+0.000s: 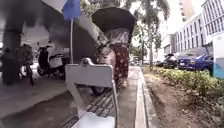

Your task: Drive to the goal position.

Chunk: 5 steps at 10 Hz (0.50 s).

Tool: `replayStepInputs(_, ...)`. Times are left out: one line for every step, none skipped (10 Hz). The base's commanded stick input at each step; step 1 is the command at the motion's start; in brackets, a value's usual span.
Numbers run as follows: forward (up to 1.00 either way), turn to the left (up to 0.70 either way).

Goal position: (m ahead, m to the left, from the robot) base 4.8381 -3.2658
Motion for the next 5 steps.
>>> replayStepInputs(0.03, 0.01)
replayStepInputs(-0.08, 0.04)
replayStepInputs(-0.24, 0.08)
replayStepInputs(-0.35, 0.09)
replayStepInputs(-0.23, 0.07)
